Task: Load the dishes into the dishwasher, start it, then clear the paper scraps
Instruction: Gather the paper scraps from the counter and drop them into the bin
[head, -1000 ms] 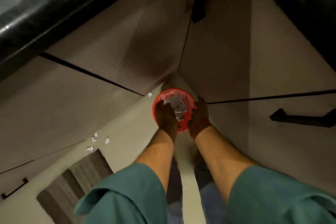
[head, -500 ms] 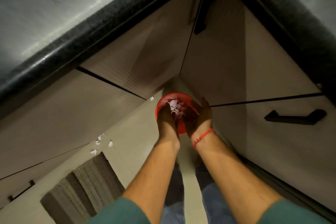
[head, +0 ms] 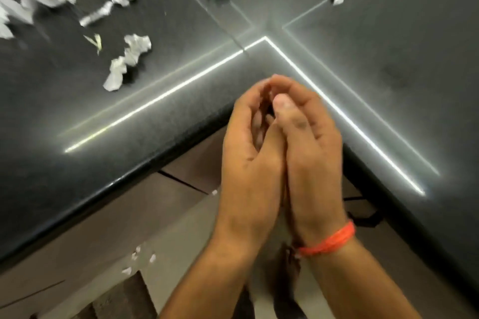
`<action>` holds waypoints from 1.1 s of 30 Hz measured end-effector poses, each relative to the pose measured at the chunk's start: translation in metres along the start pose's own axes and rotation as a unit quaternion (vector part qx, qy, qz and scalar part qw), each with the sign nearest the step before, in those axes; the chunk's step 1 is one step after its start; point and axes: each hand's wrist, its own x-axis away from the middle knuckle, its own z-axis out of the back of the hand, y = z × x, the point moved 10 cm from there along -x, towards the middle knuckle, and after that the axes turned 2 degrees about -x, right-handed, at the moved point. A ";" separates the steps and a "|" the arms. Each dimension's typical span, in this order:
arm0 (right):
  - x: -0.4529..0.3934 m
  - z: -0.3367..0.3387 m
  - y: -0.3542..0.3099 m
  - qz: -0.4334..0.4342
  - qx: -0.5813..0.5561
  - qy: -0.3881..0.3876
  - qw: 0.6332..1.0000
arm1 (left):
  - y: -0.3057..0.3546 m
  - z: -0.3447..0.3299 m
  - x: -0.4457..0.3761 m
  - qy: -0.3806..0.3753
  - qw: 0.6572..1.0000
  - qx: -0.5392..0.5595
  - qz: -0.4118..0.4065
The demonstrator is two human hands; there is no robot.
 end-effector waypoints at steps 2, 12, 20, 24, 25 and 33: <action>-0.032 0.007 -0.037 0.079 0.044 -0.008 0.996 | 0.027 -0.004 -0.025 -0.022 0.998 -0.033 -0.048; -0.162 0.038 -0.021 0.174 0.412 0.036 0.894 | 0.005 0.003 -0.154 -0.036 0.848 -0.504 -0.161; -0.157 -0.006 -0.014 0.174 0.463 -0.032 0.868 | 0.021 0.018 -0.149 0.014 0.910 -0.388 -0.145; -0.151 -0.062 -0.003 0.179 0.435 -0.086 0.878 | 0.048 0.044 -0.133 0.112 0.923 -0.322 -0.178; -0.150 -0.077 -0.001 0.189 0.448 -0.101 0.868 | 0.053 0.057 -0.126 0.143 0.918 -0.320 -0.184; -0.176 -0.103 0.004 0.191 0.522 -0.115 0.823 | 0.046 0.211 -0.108 0.259 0.837 -0.479 -0.045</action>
